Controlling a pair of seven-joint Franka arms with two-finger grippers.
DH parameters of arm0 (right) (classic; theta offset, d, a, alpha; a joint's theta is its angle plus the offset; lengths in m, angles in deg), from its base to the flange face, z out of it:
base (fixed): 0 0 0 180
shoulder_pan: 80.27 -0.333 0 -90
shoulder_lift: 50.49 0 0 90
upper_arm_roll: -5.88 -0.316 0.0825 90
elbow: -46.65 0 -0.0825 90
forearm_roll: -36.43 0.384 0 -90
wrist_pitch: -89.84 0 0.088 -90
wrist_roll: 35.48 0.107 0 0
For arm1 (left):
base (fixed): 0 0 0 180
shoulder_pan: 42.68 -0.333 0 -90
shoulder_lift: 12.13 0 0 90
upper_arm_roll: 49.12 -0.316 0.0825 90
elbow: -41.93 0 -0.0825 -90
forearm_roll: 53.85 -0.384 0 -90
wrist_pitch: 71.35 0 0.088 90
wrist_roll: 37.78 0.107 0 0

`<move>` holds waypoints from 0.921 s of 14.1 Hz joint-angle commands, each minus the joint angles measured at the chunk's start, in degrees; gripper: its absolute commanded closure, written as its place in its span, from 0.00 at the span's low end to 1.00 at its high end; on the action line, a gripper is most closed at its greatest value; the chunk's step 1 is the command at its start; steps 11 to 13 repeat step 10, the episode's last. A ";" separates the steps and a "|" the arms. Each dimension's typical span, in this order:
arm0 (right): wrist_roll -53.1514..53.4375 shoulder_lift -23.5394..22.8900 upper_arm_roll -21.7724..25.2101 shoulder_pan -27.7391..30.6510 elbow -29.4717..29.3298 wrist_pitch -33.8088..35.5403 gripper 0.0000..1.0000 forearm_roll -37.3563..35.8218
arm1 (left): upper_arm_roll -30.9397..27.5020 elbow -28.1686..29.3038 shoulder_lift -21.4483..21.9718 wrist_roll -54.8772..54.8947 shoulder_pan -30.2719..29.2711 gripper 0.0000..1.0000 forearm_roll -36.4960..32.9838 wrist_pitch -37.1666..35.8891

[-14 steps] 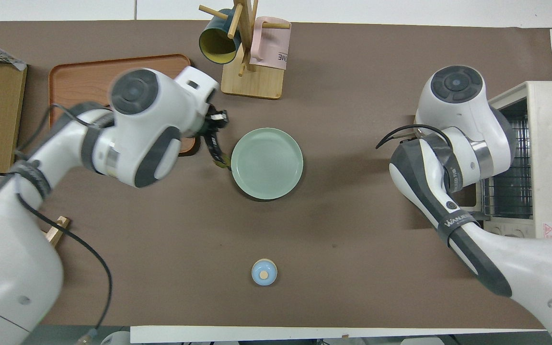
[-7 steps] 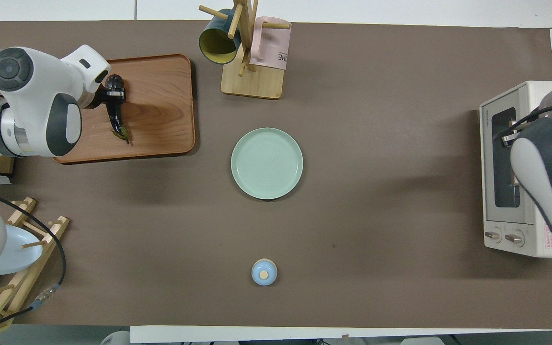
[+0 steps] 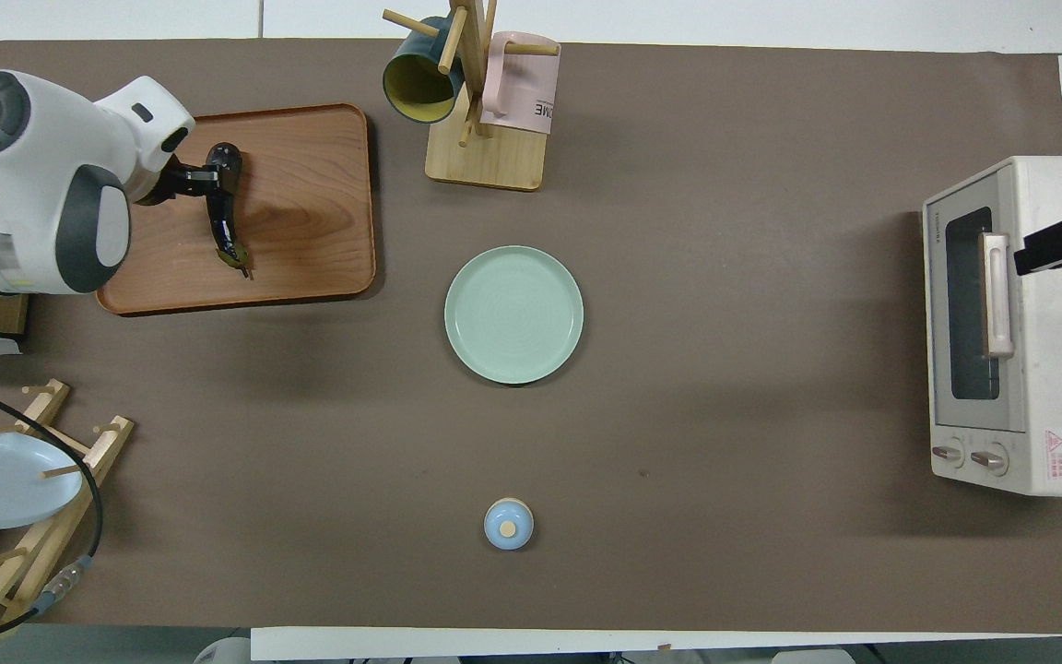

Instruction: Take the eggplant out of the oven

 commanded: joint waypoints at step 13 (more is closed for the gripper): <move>0.24 -2.18 2.64 -1.50 -1.00 2.46 0.00 -0.82 | -3.74 -7.72 13.66 4.53 0.49 0.00 0.02 -31.00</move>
